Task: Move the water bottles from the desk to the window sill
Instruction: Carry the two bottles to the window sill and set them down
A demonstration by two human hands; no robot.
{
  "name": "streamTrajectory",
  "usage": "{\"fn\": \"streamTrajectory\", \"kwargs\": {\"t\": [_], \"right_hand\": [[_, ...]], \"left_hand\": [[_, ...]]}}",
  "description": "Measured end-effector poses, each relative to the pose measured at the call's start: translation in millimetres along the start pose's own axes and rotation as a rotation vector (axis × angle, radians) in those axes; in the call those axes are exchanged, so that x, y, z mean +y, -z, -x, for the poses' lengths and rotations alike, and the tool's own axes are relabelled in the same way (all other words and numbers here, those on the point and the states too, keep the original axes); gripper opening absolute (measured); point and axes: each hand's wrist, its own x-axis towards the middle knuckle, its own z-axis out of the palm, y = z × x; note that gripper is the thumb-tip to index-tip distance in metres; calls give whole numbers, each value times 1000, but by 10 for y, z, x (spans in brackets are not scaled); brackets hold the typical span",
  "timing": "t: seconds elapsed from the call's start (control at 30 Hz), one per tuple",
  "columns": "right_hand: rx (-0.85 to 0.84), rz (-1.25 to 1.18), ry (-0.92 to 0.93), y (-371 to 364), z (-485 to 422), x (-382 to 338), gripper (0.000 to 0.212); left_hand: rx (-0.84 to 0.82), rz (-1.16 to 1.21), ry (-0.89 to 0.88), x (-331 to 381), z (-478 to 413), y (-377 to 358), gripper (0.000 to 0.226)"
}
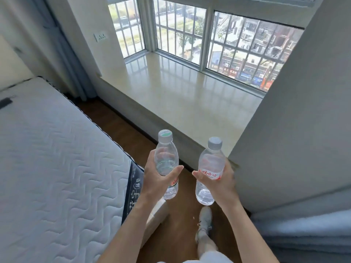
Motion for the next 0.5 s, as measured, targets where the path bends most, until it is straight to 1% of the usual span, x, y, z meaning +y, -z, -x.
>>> {"fn": "streamTrajectory", "kwargs": {"t": [0.07,0.2,0.4,0.5], "right_hand": [[-28,-37,-26,-60,-363,7,74],[-134,-14,-47,-176,-1207,-37,64],[-328,50,33,-428,-2473,-281,67],[-392,49,36,-566,-2901,-332,64]], "left_hand": [[31,-13,1,-50,-292,-46,49],[118,-56,16,-127,-977,-186,59],[293,-116,57,-150,-2038,-399,55],[361,-130,86,-185,-2377,-430,52]]}}
